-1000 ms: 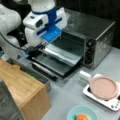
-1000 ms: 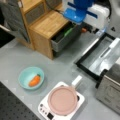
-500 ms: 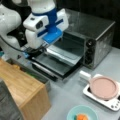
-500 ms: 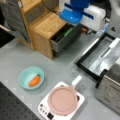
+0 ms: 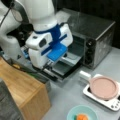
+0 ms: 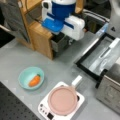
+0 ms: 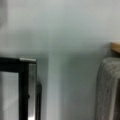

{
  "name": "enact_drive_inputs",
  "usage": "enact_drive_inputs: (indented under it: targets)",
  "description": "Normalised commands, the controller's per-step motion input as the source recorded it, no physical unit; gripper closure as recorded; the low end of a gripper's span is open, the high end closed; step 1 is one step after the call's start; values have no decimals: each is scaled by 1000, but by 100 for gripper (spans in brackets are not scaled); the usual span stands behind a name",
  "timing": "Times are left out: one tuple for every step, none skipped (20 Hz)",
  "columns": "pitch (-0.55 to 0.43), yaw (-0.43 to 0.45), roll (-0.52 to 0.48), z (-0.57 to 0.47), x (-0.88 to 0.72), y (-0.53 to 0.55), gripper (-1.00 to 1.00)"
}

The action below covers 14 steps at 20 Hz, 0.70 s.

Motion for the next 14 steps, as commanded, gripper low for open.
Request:
enact_drive_inputs:
  targets:
    - [211,99,11,144,768,-305,-100]
    - [226,96,7,135,776,-310,-100]
    - [228,94,11,130,761,-307,-100]
    - [229,95,16,108,749,-311,-100]
    - [219,100,34,70,722,-315,-100]
    - [208,105,58,20,721,-330,-100]
    - [204,105,69,15,619,-303,-100]
    - [221,89,94,-11,618,-321,-100]
    - [234,75,120,-51,640,-354,-100]
    - [234,63,132,-53,601,-350,-100]
    - [238,68,141,-56,545,-343,-100]
    - [219,68,142,-91,528,-349,-100]
    - [211,60,147,-113,519,-351,-100]
    - [178,64,150,-145,486,-339,-100]
